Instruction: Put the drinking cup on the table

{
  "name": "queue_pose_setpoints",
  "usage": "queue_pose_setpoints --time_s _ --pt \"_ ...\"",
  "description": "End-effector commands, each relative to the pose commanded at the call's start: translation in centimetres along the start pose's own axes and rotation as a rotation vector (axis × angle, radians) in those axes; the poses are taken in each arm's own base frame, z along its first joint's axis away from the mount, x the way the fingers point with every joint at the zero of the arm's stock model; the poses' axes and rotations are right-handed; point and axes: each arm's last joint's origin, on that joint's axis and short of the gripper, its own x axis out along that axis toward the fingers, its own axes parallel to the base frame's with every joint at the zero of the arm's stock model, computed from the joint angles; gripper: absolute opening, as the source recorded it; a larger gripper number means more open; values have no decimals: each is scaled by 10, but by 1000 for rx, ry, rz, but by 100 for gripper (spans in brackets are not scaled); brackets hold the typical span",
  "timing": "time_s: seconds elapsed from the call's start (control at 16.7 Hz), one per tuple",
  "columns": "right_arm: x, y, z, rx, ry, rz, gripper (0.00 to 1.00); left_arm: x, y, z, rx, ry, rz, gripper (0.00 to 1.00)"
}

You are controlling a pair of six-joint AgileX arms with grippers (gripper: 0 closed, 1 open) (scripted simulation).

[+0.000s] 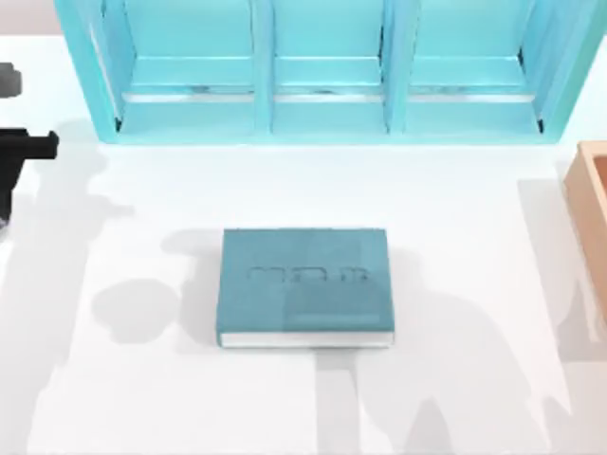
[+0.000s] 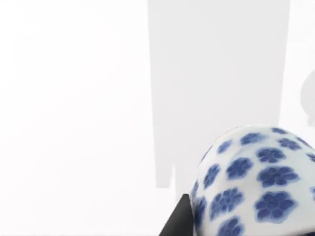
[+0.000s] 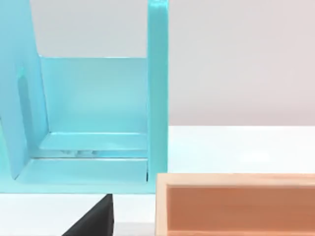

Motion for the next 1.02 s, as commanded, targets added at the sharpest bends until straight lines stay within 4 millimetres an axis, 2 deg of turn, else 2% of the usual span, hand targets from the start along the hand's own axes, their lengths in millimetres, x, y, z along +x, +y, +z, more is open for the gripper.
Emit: queue_pose_setpoints --time_s 0.3,0.72,0.96,1.02 --pt "0 0 0 0 0 0 100 6 -1 1 4 7 2 0" --pt "0 0 0 0 0 0 100 61 0 0 0 -5 0 0" --pt "0 0 0 0 0 0 100 65 0 0 0 0 0 0" --pt "0 0 0 0 0 0 100 65 0 0 0 0 0 8"
